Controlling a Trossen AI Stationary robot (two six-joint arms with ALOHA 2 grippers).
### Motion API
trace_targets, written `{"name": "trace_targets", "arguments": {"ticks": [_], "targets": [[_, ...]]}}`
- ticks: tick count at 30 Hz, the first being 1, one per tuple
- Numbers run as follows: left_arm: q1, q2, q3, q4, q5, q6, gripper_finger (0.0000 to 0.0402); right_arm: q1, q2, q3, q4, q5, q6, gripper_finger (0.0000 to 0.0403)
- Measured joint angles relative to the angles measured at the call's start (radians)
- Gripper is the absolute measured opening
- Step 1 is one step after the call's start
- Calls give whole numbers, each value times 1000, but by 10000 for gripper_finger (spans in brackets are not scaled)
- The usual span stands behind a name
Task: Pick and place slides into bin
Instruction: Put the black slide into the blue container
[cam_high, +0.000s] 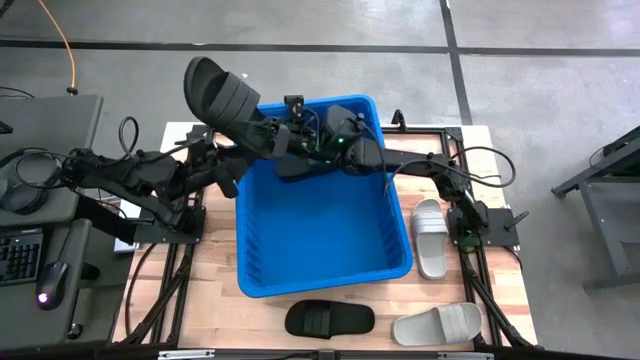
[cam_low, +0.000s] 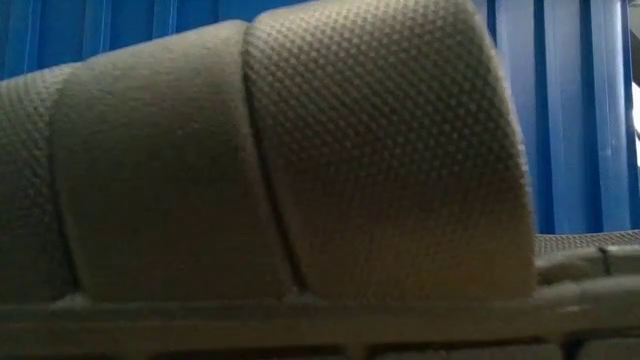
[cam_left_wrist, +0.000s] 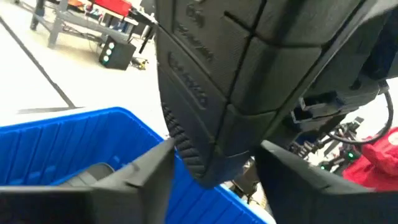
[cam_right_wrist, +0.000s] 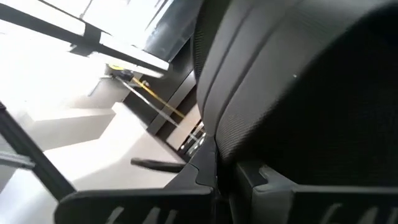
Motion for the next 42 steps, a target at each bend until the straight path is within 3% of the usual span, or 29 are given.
{"name": "trace_targets", "arguments": {"ticks": [6, 8, 14, 20, 26, 30, 33, 38, 42], "targets": [[0, -27, 1, -3, 48, 33, 59, 0, 0, 0, 16, -52, -3, 0], [0, -35, 1, -12, 53, 33, 35, 0, 0, 0, 16, -80, -3, 0], [0, -53, 1, -19, 58, 49, 35, 0, 0, 0, 20, -116, -26, 4], [-1, -72, 1, -27, 107, 17, 35, -7, 0, 0, 23, -168, -23, 45], [0, -105, 2, -81, 143, -44, 34, -8, -2, 1, -8, -171, 6, 148], [1, -159, 3, -110, 101, -50, 33, -15, -1, 0, -83, -180, 46, 237], [1, -208, 4, -157, 98, -48, 31, -36, -2, 0, -86, -326, 61, 283], [0, -268, 3, -269, 129, -101, 30, -50, -2, 0, -73, -368, 69, 298], [1, -296, 4, -397, 256, -214, 30, -75, -2, 0, -82, -491, 127, 296]]}}
